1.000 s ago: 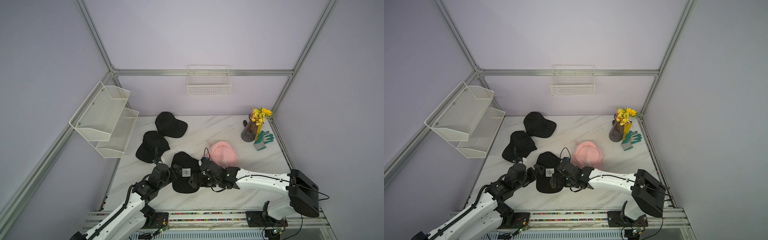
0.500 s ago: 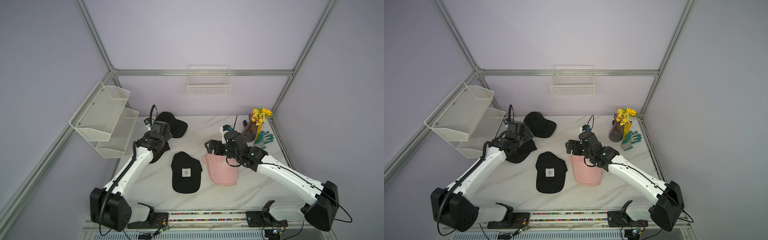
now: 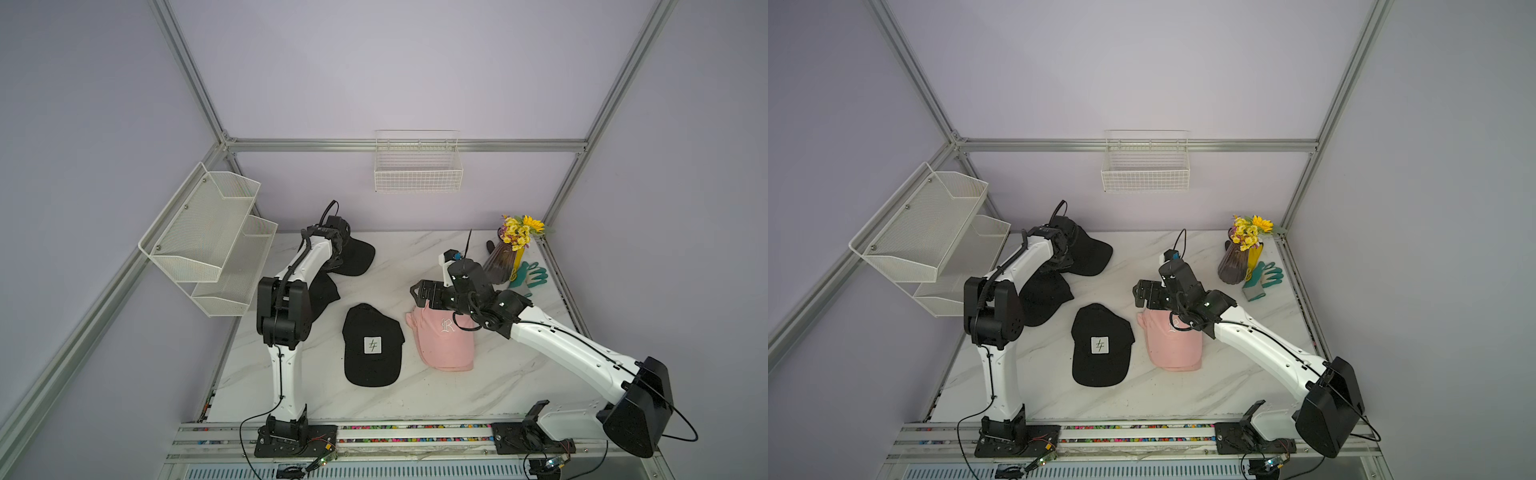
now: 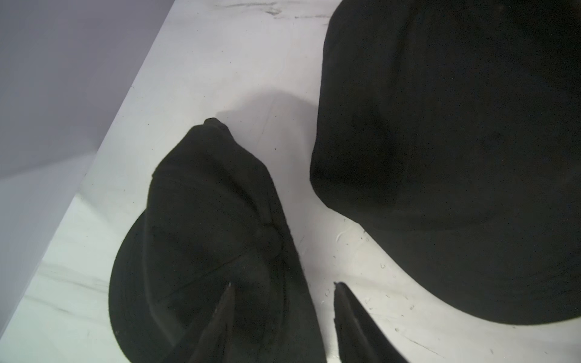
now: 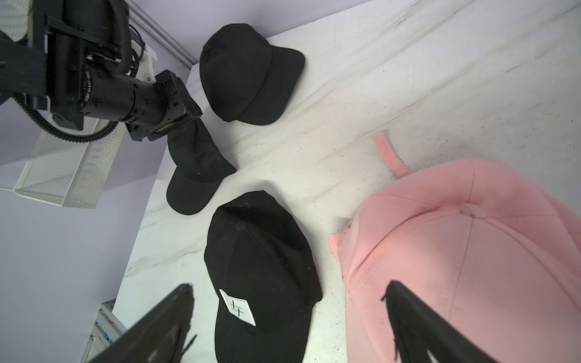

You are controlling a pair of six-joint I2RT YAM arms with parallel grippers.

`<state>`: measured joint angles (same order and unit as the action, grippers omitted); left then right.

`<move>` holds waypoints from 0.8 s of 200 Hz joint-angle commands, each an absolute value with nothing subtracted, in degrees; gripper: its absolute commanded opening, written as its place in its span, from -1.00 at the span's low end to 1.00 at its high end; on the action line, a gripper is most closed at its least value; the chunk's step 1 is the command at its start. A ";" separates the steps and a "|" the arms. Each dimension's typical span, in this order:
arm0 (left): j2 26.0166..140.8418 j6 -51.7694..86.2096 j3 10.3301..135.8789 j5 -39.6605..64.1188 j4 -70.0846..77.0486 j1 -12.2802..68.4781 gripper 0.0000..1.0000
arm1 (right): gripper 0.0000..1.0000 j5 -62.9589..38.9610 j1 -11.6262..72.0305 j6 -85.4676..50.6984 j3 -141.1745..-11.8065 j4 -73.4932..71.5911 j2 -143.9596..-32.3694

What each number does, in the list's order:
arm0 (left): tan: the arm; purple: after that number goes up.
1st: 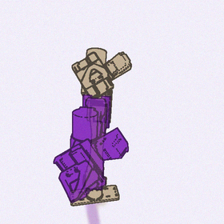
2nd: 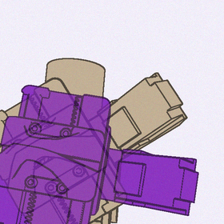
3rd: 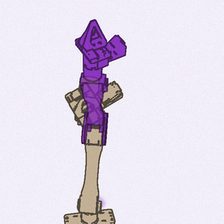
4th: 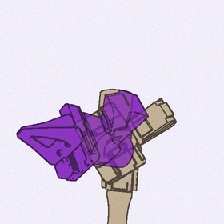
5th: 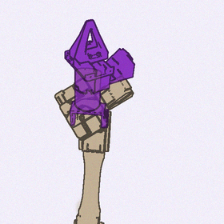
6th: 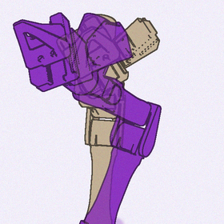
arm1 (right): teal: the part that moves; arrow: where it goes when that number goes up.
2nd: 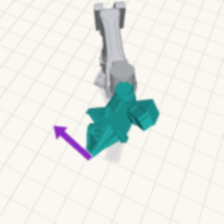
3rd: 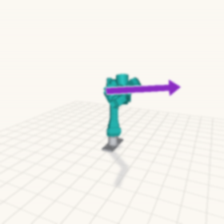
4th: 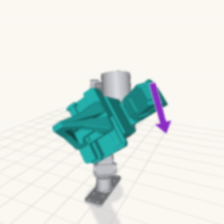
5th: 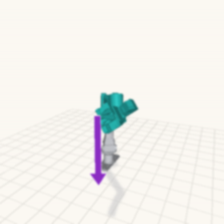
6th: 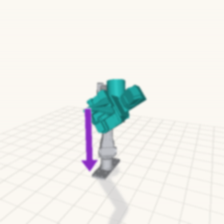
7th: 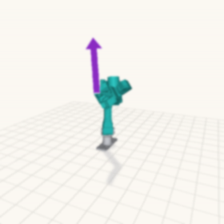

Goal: Stack the baseball caps by color
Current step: Pick up the baseball cap from the center of the board.

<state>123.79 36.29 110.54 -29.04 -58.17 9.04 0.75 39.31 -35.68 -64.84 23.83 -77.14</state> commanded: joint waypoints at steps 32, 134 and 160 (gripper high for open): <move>128.15 31.20 119.23 -33.09 -65.71 7.87 0.12 | 0.95 -0.74 38.72 -35.42 -64.11 22.51 -76.04; 131.18 29.59 121.33 -27.01 -64.99 6.59 -0.52 | 0.95 -2.74 38.55 -33.11 -65.52 20.54 -76.89; 127.60 30.90 120.06 -21.94 -65.04 6.55 -0.86 | 0.95 -6.72 38.60 -24.34 -64.14 12.25 -77.96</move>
